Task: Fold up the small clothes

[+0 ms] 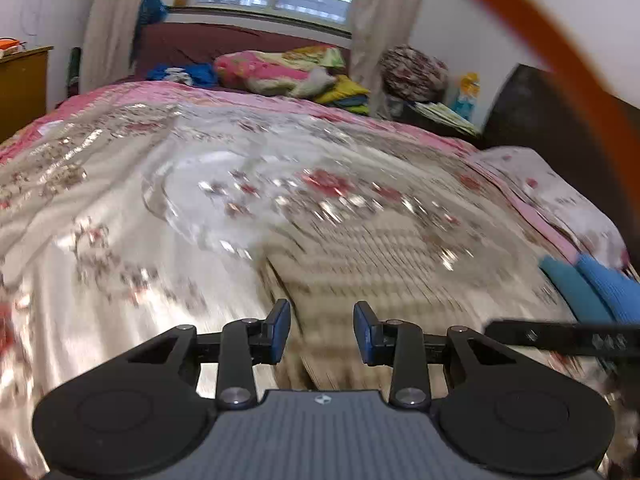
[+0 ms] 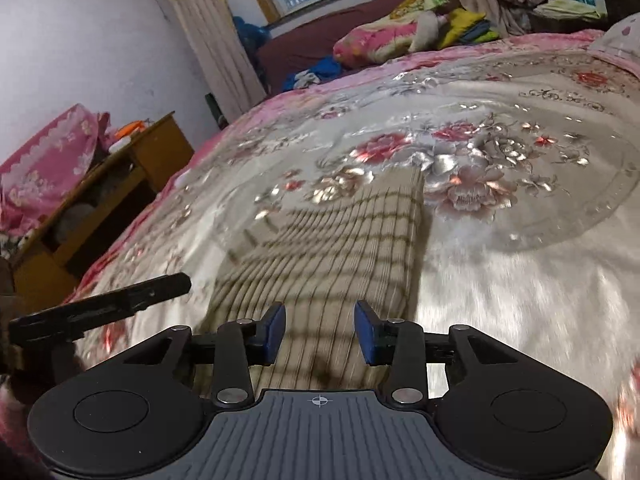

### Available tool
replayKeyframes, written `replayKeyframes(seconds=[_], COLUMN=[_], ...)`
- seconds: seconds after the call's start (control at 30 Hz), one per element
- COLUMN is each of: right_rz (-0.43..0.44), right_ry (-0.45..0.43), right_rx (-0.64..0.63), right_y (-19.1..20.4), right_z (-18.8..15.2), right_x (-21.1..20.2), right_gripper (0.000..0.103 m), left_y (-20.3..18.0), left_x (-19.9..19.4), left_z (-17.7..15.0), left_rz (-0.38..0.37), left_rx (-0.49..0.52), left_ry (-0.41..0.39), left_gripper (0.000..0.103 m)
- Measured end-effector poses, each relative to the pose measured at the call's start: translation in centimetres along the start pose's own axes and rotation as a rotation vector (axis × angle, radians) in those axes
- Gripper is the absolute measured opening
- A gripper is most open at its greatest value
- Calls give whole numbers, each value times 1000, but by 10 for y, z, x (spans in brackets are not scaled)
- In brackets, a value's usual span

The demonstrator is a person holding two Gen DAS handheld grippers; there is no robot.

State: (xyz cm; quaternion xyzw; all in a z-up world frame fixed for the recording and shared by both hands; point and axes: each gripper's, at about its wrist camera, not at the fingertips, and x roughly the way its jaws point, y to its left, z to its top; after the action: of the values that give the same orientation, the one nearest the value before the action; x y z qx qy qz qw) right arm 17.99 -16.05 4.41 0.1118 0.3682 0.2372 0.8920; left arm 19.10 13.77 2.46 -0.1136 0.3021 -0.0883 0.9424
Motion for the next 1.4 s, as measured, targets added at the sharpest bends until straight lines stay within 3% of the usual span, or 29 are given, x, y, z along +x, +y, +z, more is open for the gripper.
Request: replayKeyframes(seconds=[0.17, 0.27, 0.33, 0.4, 0.43, 0.47, 0.53, 0.57, 0.77, 0.87, 1.07, 1.4], right_rz=[-12, -28, -32, -55, -70, -85, -100, -100, -84, -76, -70, -66], right_ry=[22, 44, 54, 78, 95, 108, 141, 149, 157, 143, 108, 122], right_rx=[11, 9, 6, -3, -7, -2, 32, 53, 59, 51, 57, 48], right_y=[4, 2, 1, -1, -2, -5, -14, -18, -18, -11, 1, 25], right_z=[-27, -37, -43, -49, -51, -54, -57, -60, -64, -65, -69, -91], right_x=[-18, -19, -18, -15, -11, -7, 1, 2, 0, -7, -29, -39], right_gripper=[37, 38, 38, 38, 34, 24, 12, 12, 14, 19, 19, 20], left_y=[-6, -7, 0, 10, 15, 17, 16, 15, 15, 10, -4, -22], left_x=[0, 6, 9, 9, 8, 7, 5, 4, 5, 0, -14, -29], left_z=[-30, -44, -48, -50, -49, -48, -49, -49, -50, -51, -56, -74], left_rz=[-22, 34, 113, 106, 93, 92, 111, 113, 108, 117, 131, 153], left_rx=[14, 58, 71, 27, -11, -21, -5, 1, -38, -30, -1, 35], left_ry=[59, 90, 108, 112, 114, 114, 108, 109, 122, 118, 108, 126], left_gripper=[39, 39, 33, 31, 28, 26, 26, 26, 27, 27, 27, 33])
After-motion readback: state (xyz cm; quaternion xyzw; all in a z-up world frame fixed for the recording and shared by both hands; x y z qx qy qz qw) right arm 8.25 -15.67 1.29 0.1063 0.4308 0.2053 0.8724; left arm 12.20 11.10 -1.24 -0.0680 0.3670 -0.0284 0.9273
